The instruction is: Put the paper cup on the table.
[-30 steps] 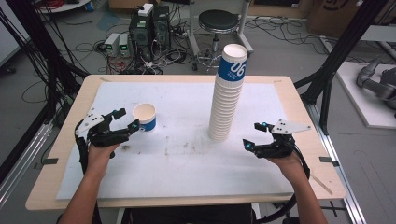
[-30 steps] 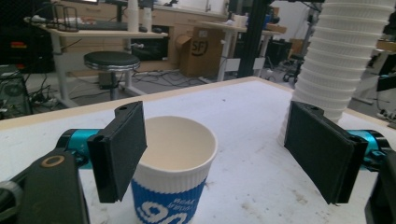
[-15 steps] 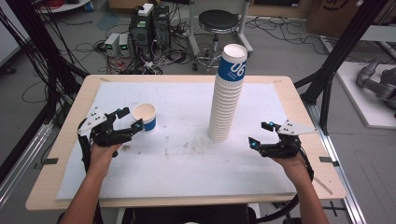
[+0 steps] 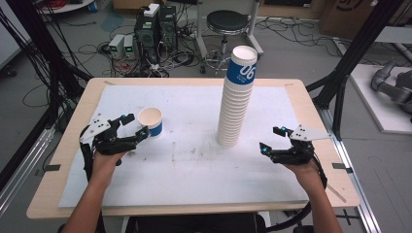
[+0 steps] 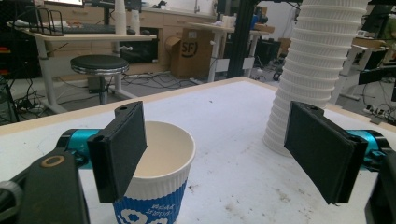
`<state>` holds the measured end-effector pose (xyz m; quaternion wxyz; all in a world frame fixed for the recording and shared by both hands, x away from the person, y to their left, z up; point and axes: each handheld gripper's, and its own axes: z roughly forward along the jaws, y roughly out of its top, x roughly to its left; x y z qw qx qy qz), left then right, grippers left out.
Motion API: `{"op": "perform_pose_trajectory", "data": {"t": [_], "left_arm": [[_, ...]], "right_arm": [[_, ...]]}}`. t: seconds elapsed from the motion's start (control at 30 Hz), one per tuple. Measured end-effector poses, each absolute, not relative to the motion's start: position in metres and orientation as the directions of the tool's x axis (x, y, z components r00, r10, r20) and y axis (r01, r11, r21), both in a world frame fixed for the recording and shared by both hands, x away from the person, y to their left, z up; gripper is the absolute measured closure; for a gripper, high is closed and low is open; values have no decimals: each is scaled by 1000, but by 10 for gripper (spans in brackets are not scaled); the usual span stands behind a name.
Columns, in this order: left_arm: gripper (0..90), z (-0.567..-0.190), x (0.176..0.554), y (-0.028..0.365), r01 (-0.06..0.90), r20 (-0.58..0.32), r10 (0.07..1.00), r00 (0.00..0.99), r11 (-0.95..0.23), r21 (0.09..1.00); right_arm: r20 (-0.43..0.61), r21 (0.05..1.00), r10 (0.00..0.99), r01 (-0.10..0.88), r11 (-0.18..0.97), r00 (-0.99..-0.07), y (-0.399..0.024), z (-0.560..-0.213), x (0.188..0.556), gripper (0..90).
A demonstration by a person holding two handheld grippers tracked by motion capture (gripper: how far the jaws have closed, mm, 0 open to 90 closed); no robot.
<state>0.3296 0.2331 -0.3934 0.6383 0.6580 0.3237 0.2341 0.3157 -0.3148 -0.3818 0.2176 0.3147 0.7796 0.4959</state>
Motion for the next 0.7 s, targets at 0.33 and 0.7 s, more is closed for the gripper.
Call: {"op": "perform_pose_trajectory", "data": {"t": [0.33,0.7], "left_arm": [[209,-396,330,234,132,-108,732,673,25,991],[209,-396,330,236,129,-105,733,672,24,991]], "right_arm": [[-29,910,711,276,309,-703,-317,-382,315,193],[-41,914,714,263,310,-699,-318,-380,316,194]]}}
